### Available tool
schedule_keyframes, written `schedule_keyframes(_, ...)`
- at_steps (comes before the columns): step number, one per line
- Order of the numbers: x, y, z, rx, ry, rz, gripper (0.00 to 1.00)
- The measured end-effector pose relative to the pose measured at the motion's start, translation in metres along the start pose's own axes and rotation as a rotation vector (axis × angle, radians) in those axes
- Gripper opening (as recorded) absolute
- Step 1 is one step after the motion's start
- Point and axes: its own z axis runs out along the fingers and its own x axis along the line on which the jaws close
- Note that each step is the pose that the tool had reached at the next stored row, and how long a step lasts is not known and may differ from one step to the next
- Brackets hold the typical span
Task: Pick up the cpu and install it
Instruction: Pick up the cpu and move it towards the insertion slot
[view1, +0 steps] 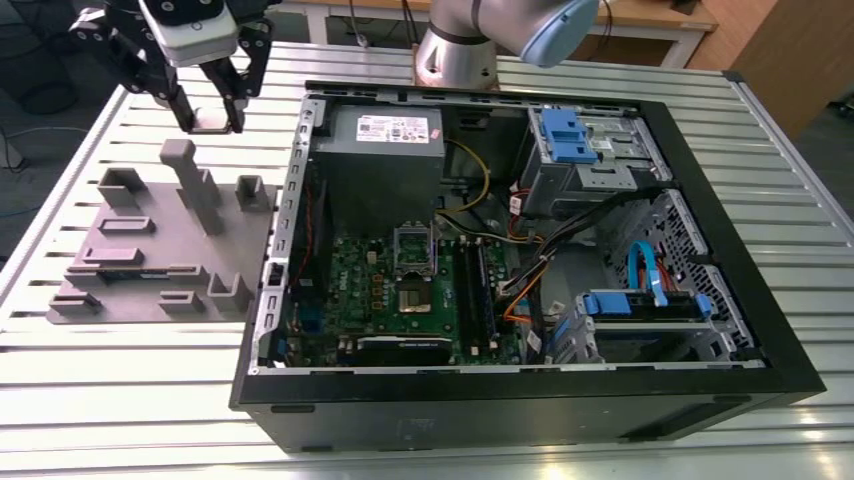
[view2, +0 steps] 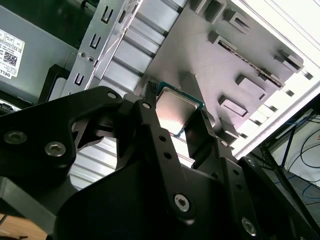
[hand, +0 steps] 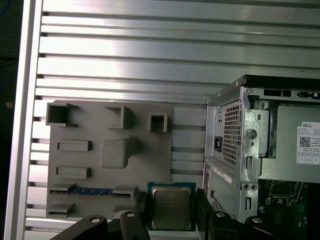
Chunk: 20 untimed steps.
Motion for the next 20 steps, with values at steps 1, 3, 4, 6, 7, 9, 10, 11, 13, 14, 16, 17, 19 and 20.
schedule_keyframes(1,-0.0003,0.0000,0.0000,0.0001,0.0000,0.000,0.47)
schedule_keyframes(3,-0.0008,0.0000,0.0000,0.0000,0.0000,0.000,0.47)
schedule_keyframes(4,-0.0011,0.0000,0.0000,0.0000,0.0000,0.000,0.47)
schedule_keyframes(6,-0.0017,-0.0001,-0.0001,0.0001,0.0000,0.000,0.47)
schedule_keyframes(7,-0.0019,-0.0001,-0.0001,0.0001,0.0000,0.000,0.47)
schedule_keyframes(9,-0.0025,-0.0001,-0.0001,0.0000,0.0000,0.000,0.47)
schedule_keyframes(10,-0.0028,-0.0001,0.0000,0.0000,0.0000,0.000,0.47)
schedule_keyframes(11,-0.0031,-0.0001,0.0000,0.0000,0.0000,0.000,0.47)
schedule_keyframes(13,-0.0036,-0.0001,0.0000,0.0000,0.0000,0.000,0.47)
schedule_keyframes(14,-0.0039,-0.0002,0.0000,0.0000,-0.0001,0.000,0.47)
schedule_keyframes(16,-0.0045,-0.0002,-0.0001,0.0000,0.0000,0.000,0.47)
schedule_keyframes(17,-0.0048,-0.0002,-0.0001,0.0000,0.0000,0.000,0.47)
schedule_keyframes(19,-0.0053,-0.0002,-0.0001,0.0000,0.0000,0.000,0.47)
schedule_keyframes(20,-0.0054,-0.0002,-0.0001,0.0000,0.0000,0.000,0.47)
